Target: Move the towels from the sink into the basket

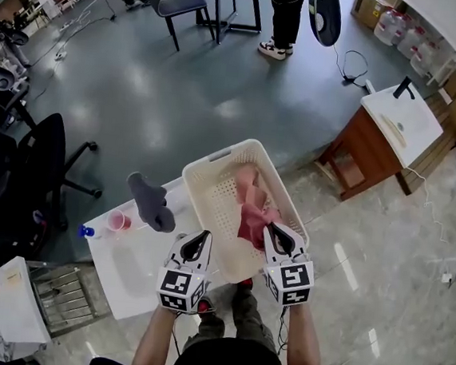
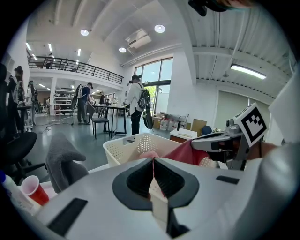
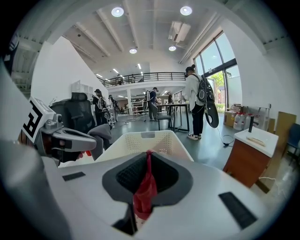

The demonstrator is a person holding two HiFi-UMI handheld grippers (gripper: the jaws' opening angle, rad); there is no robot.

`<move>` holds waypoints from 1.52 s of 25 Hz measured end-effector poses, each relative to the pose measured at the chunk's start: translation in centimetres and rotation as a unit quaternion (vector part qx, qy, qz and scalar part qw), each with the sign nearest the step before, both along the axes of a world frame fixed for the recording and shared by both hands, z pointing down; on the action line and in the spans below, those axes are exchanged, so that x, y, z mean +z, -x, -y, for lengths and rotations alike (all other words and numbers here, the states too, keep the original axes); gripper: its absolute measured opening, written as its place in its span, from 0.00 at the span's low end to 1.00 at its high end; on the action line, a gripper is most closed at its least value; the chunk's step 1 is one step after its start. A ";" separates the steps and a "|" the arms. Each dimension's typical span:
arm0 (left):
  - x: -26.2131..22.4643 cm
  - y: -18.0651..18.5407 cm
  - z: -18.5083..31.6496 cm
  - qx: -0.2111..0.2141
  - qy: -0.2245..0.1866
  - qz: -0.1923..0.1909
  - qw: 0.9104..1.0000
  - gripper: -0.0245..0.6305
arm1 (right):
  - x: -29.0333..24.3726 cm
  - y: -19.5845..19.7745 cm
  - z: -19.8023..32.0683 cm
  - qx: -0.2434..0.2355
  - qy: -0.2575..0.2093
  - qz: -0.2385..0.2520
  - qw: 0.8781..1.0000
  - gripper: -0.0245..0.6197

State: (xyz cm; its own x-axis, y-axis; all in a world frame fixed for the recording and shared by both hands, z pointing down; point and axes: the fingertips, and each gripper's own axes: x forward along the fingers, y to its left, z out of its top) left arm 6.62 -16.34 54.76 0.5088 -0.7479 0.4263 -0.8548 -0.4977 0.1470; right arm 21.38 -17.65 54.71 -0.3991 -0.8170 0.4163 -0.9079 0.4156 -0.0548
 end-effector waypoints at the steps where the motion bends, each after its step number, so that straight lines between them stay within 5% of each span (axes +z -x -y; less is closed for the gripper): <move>1: 0.2 -0.1 0.1 -0.001 0.002 0.000 1.000 0.06 | 0.2 -0.1 0.1 0.000 0.002 0.000 1.000 0.11; 10: 0.5 -0.5 -0.2 -0.003 0.005 -0.001 1.000 0.06 | 0.5 -0.6 0.1 0.008 0.006 0.010 1.000 0.13; 12: 0.3 -0.5 -0.3 -0.004 0.004 -0.001 1.000 0.06 | 0.4 -0.4 0.1 0.004 0.006 0.013 1.000 0.28; 17: -0.1 -0.3 -0.7 -0.007 0.001 -0.001 1.000 0.06 | -0.2 -0.3 -0.2 -0.001 0.000 0.017 1.000 0.34; 29: -1.5 0.4 -1.3 -0.017 -0.016 0.000 1.000 0.06 | -1.8 0.0 -0.7 0.000 -0.024 0.015 1.000 0.33; 38: -4.7 3.0 -1.5 -0.041 -0.046 -0.001 0.998 0.06 | -5.5 2.1 -0.5 -0.010 -0.062 0.023 0.998 0.13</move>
